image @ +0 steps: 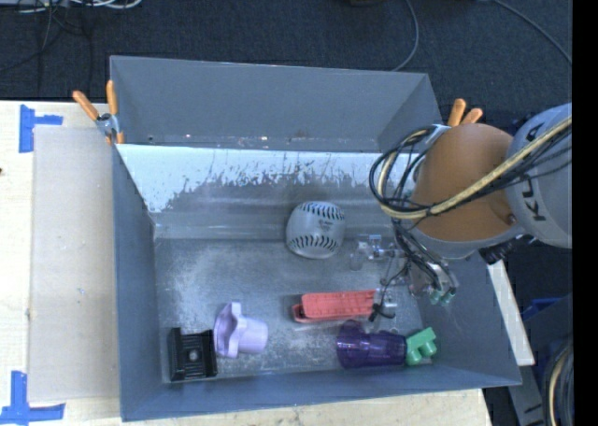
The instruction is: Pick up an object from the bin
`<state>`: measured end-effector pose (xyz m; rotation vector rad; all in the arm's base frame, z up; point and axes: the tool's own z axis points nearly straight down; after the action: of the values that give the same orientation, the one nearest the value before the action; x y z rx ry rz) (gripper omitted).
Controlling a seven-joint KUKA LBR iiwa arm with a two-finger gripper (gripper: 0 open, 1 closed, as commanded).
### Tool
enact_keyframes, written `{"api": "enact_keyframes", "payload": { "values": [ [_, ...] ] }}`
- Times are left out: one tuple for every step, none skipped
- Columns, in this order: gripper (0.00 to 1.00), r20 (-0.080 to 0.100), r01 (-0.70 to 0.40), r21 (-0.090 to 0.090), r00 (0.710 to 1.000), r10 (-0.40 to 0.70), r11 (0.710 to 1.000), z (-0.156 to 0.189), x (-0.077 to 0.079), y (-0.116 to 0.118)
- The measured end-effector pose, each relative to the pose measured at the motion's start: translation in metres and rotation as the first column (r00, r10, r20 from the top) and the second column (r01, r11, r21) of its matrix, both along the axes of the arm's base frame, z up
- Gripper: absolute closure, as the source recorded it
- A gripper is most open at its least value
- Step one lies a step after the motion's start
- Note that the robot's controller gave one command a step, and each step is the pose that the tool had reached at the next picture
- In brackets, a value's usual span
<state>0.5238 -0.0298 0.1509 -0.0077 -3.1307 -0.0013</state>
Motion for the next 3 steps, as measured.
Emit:
{"api": "enact_keyframes", "payload": {
  "values": [
    [0.00,0.008,-0.001,-0.001,1.000,0.001,1.000,0.004,0.002,0.000],
    [1.00,0.013,-0.112,-0.006,0.994,0.112,0.994,-0.068,0.021,0.029],
    [1.00,0.014,-0.112,-0.006,0.994,0.112,0.994,-0.068,0.021,0.029]
  ]
}}
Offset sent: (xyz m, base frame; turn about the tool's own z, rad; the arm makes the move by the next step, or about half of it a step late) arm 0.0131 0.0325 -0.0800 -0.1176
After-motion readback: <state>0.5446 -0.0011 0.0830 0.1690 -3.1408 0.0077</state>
